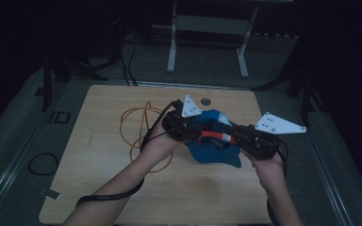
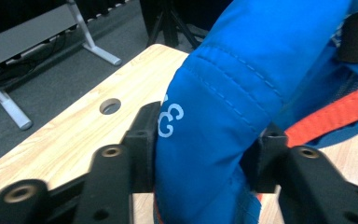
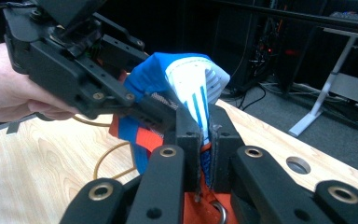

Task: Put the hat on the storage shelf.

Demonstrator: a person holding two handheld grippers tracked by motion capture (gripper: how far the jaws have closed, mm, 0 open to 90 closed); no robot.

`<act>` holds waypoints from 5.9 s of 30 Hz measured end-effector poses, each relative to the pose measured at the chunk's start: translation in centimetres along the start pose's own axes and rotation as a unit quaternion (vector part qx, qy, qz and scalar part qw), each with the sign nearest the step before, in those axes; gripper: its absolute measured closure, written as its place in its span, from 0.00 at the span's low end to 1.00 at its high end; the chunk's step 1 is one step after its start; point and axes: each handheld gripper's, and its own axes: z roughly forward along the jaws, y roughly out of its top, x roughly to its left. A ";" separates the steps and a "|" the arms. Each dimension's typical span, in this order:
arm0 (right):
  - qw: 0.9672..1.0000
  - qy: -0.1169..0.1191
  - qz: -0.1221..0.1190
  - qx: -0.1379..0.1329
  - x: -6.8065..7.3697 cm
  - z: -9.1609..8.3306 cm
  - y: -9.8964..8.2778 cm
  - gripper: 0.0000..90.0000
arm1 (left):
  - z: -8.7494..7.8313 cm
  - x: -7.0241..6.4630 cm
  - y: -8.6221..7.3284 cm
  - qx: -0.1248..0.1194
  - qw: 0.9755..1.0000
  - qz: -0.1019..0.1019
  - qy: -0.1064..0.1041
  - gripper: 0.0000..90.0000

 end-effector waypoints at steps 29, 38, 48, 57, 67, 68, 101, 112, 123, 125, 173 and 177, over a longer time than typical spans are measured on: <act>0.999 0.037 -0.020 0.005 2.2 -1.0 -1.8 0.76 | 0.5 -1.0 0.3 -0.072 0.995 0.072 -0.015 0.99; 0.996 0.063 -0.046 -0.032 2.6 -3.7 -2.2 0.51 | 0.6 -0.6 -1.0 -0.114 0.985 0.106 -0.077 0.99; 0.998 0.057 -0.040 -0.011 1.6 -4.1 -3.7 0.54 | -0.9 0.8 -1.4 -0.179 0.960 0.109 -0.187 0.99; 0.997 0.062 -0.042 -0.015 2.8 -2.8 -4.4 0.50 | -1.2 1.7 -1.4 -0.230 0.937 0.075 -0.251 0.99; 0.998 0.004 -0.053 -0.018 3.3 -0.7 -4.7 0.68 | -0.6 0.8 -0.3 -0.217 0.940 0.084 -0.249 0.99; 0.998 -0.006 -0.061 -0.014 3.3 -0.6 -4.6 0.77 | -0.6 0.7 -0.2 -0.215 0.942 0.086 -0.243 0.99; 0.998 0.028 -0.003 -0.055 -0.6 -3.9 -0.3 1.00 | -3.7 1.8 -0.4 -0.139 0.963 0.107 -0.206 0.58; 0.997 0.025 -0.011 -0.069 -0.6 -4.3 0.8 1.00 | -5.9 1.9 -0.5 -0.145 0.969 0.099 -0.172 0.13; 0.997 -0.014 -0.024 -0.077 -0.8 -4.6 2.3 1.00 | -7.7 0.9 -2.5 -0.150 0.977 0.100 -0.111 0.04; 0.996 -0.010 -0.019 -0.081 -1.0 -4.4 2.5 1.00 | -8.1 1.0 -2.8 -0.154 0.978 0.097 -0.102 0.05; 0.997 0.057 -0.022 -0.046 4.3 9.2 12.0 1.00 | -13.0 7.9 -27.2 -0.147 0.978 -0.092 0.115 0.05; 0.997 0.068 -0.025 -0.036 5.4 10.7 12.3 1.00 | -13.1 8.1 -28.8 -0.153 0.973 -0.112 0.127 0.05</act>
